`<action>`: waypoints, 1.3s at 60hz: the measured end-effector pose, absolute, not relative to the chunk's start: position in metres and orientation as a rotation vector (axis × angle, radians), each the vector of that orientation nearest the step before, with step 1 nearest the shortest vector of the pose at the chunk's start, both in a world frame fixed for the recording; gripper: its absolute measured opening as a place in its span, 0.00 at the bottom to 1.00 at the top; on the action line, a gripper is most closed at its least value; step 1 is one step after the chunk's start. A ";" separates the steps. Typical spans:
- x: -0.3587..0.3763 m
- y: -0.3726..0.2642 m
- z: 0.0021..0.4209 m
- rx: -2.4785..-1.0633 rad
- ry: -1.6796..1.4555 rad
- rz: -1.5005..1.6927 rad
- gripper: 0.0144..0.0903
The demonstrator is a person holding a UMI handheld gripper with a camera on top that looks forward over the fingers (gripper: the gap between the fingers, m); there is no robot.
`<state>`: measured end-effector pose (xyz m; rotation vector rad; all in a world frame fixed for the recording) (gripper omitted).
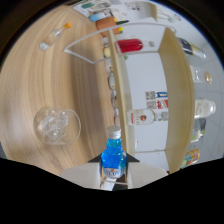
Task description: Make me a cup of Mount Fuji.
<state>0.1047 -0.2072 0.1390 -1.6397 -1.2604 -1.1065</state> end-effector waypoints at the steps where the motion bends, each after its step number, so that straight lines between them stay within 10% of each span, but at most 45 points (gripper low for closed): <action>1: 0.103 -0.208 0.143 -1.654 -1.219 -1.063 0.29; 16: 0.122 -0.224 0.199 -1.751 -0.567 -0.415 0.29; 30: 0.207 -0.230 0.141 -1.910 -0.107 -0.111 0.29; 50: 0.259 -0.219 0.038 -2.105 -0.014 -0.010 0.29; 78: 0.264 -0.225 0.014 -2.194 -0.028 0.030 0.30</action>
